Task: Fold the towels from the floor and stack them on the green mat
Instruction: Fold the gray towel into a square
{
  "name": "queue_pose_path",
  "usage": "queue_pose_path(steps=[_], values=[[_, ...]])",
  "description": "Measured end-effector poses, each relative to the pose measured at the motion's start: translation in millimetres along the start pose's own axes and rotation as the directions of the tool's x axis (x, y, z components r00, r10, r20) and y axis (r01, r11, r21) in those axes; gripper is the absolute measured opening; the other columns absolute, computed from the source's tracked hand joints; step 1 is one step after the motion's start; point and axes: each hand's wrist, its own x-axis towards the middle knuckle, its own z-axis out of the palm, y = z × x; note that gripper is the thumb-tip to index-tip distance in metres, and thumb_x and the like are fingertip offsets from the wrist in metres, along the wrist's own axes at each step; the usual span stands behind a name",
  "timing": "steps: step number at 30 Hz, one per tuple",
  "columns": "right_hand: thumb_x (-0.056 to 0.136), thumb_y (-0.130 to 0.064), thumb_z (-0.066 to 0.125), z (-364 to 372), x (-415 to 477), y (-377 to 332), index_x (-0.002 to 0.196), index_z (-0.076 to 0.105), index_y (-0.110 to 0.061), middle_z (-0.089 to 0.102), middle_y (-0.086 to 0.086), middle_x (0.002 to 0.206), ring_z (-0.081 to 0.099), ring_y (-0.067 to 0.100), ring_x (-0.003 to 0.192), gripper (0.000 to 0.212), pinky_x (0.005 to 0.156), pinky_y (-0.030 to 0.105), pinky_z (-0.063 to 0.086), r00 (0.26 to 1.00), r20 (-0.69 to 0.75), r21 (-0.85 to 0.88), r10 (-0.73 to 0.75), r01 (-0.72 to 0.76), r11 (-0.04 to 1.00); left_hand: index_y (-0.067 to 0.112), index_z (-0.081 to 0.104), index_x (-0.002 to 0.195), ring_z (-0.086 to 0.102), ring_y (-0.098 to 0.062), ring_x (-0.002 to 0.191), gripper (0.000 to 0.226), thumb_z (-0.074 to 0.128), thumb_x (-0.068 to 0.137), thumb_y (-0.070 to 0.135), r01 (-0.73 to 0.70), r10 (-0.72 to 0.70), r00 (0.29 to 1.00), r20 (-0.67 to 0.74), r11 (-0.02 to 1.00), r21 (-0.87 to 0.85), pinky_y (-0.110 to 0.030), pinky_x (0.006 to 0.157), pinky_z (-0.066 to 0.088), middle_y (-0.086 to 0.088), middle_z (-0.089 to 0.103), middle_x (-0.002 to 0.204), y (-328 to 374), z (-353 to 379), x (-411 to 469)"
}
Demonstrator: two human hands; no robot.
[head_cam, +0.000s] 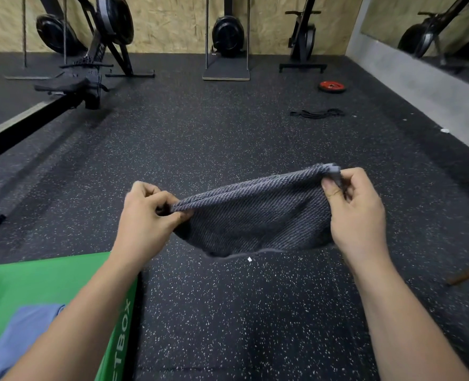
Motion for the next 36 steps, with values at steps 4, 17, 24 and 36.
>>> queue_pose_path(steps=[4, 17, 24, 36], values=[[0.107, -0.039, 0.062, -1, 2, 3, 0.101, 0.061, -0.026, 0.070, -0.008, 0.094, 0.066, 0.020, 0.089, 0.014, 0.079, 0.047, 0.053, 0.999, -0.021, -0.030, 0.035, -0.035, 0.999, 0.013, 0.076, 0.092, 0.070, -0.020, 0.095, 0.022, 0.090, 0.084, 0.029, 0.292, -0.173, 0.949, 0.264, 0.800, -0.524, -0.051, 0.098, 0.054, -0.007, 0.077, 0.101, -5, -6, 1], [0.103, -0.039, 0.067, 3, -13, -12, 0.094, 0.057, -0.024, 0.069, -0.009, 0.084, 0.064, 0.014, 0.079, 0.020, 0.070, 0.041, 0.052, 0.999, -0.016, -0.113, 0.036, -0.038, 0.993, 0.028, 0.065, 0.099, 0.064, -0.018, 0.090, 0.027, 0.079, 0.093, 0.050, 0.225, -0.317, 0.948, -0.034, 0.742, -0.632, -0.056, 0.094, 0.057, 0.003, 0.070, 0.096, 11, 5, -3], [0.103, -0.037, 0.069, 23, -42, -25, 0.092, 0.052, -0.027, 0.064, -0.010, 0.076, 0.060, 0.006, 0.070, 0.022, 0.059, 0.026, 0.047, 0.995, 0.084, -0.154, -0.054, 0.067, 0.986, 0.026, 0.061, 0.091, 0.065, -0.015, 0.081, 0.027, 0.082, 0.092, 0.043, 0.148, -0.185, 0.980, -0.078, 0.928, -0.342, -0.039, 0.078, 0.053, 0.006, 0.070, 0.085, 43, 19, -22], [0.099, -0.042, 0.071, 63, -85, -37, 0.098, 0.055, -0.031, 0.063, -0.016, 0.088, 0.059, 0.007, 0.085, 0.020, 0.076, 0.038, 0.053, 0.957, 0.284, -0.077, -0.065, 0.090, 0.993, 0.032, 0.068, 0.091, 0.059, 0.000, 0.069, 0.013, 0.078, 0.095, 0.039, 0.144, -0.132, 0.990, 0.060, 0.918, -0.369, -0.019, 0.065, 0.044, 0.016, 0.071, 0.079, 85, 44, -53]])
